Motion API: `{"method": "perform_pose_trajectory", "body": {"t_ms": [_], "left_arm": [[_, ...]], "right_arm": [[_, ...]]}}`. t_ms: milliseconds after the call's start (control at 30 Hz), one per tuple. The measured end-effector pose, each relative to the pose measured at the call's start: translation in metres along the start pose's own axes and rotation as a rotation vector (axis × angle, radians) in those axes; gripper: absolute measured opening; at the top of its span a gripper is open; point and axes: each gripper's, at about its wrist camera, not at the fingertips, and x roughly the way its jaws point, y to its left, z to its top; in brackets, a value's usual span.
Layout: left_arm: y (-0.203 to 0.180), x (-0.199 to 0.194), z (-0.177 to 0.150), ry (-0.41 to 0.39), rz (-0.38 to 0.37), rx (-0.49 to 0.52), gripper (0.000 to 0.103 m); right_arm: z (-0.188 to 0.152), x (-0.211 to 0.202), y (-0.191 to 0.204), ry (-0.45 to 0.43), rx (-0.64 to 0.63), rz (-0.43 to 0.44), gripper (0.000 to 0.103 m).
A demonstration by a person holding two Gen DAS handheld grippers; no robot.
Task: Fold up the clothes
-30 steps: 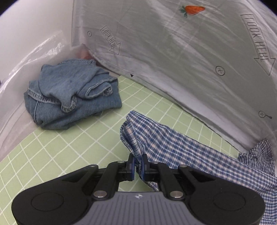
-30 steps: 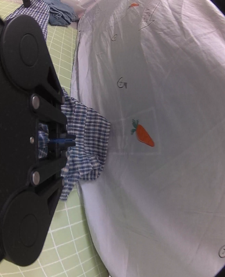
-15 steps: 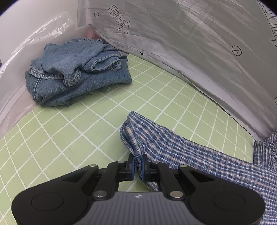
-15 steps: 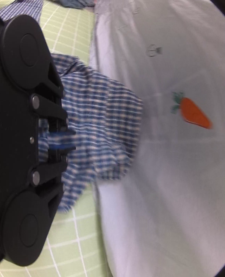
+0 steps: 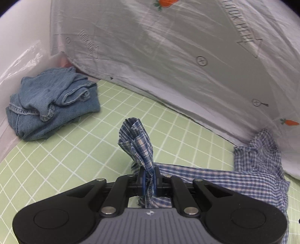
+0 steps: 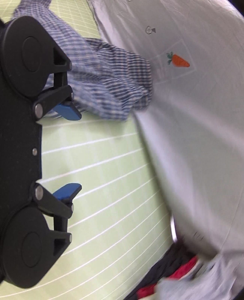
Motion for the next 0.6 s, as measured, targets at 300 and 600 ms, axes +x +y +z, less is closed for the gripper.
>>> {"method": "perform_pose_trajectory", "body": {"t_ms": [300,600], "left_arm": [[-0.095,-0.085,-0.062,0.020,-0.273,0.281,0.008],[-0.127,-0.134,-0.185,0.232,-0.384,0.437,0.015]], "right_arm": [[-0.078,-0.076,-0.050,0.020,0.081,-0.028,0.077],[-0.134,-0.132,-0.076,0.029,0.099,-0.024,0.080]]}}
